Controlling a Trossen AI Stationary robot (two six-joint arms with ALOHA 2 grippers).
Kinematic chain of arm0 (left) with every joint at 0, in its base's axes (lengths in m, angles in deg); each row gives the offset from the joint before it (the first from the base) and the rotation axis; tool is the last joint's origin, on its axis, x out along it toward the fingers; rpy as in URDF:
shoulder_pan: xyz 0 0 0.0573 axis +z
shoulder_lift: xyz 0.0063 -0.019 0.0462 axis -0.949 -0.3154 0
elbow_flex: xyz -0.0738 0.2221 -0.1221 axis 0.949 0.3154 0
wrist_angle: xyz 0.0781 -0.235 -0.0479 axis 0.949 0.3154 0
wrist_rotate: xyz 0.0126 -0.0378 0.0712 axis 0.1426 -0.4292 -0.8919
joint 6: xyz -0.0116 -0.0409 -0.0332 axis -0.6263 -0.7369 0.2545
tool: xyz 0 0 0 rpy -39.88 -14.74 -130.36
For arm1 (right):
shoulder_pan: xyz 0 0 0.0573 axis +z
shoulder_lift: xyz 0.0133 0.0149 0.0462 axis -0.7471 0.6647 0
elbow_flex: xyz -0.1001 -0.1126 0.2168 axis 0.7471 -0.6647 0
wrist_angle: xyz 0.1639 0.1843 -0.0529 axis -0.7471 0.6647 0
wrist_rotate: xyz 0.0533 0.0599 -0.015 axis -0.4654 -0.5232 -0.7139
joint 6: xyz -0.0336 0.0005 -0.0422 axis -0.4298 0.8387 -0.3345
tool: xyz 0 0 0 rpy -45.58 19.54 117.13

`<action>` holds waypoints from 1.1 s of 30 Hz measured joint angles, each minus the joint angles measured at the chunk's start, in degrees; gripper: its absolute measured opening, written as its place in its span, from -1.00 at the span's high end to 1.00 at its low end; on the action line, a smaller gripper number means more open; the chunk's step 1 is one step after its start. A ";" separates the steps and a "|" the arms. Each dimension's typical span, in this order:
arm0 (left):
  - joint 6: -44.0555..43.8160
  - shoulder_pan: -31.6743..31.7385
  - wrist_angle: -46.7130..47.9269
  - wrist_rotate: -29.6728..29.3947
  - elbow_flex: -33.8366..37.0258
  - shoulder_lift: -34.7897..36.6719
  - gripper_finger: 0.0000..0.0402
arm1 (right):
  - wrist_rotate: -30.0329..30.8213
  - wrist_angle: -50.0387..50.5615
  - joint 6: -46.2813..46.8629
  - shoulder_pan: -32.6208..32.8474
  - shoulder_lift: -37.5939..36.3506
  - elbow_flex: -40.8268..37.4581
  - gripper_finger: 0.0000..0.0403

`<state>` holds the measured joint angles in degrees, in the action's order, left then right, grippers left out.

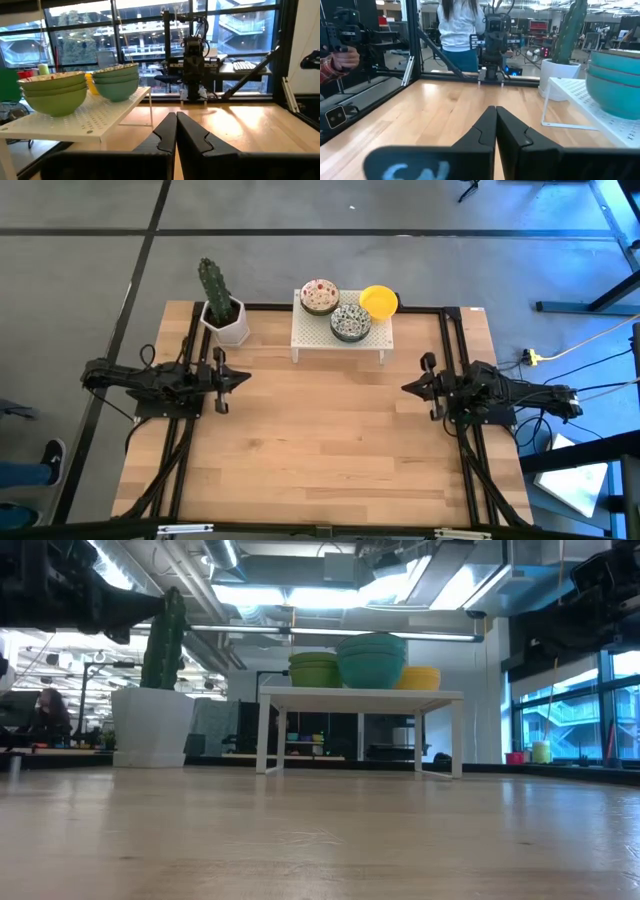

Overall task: Pick & Place Mini bowls
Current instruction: Return to Home Position

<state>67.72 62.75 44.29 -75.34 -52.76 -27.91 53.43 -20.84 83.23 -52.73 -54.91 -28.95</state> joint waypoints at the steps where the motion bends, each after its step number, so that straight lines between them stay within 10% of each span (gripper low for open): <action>1: -0.10 0.00 0.51 0.00 0.00 0.00 0.96 | -0.02 -0.03 -0.22 0.00 0.00 0.00 0.94; 33: -1.33 0.00 3.87 -0.04 0.00 -0.87 0.94 | 3.51 0.47 -0.37 0.02 0.00 0.00 0.94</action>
<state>66.40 62.75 48.16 -75.38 -52.76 -28.79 56.93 -20.37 82.86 -52.70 -54.91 -28.95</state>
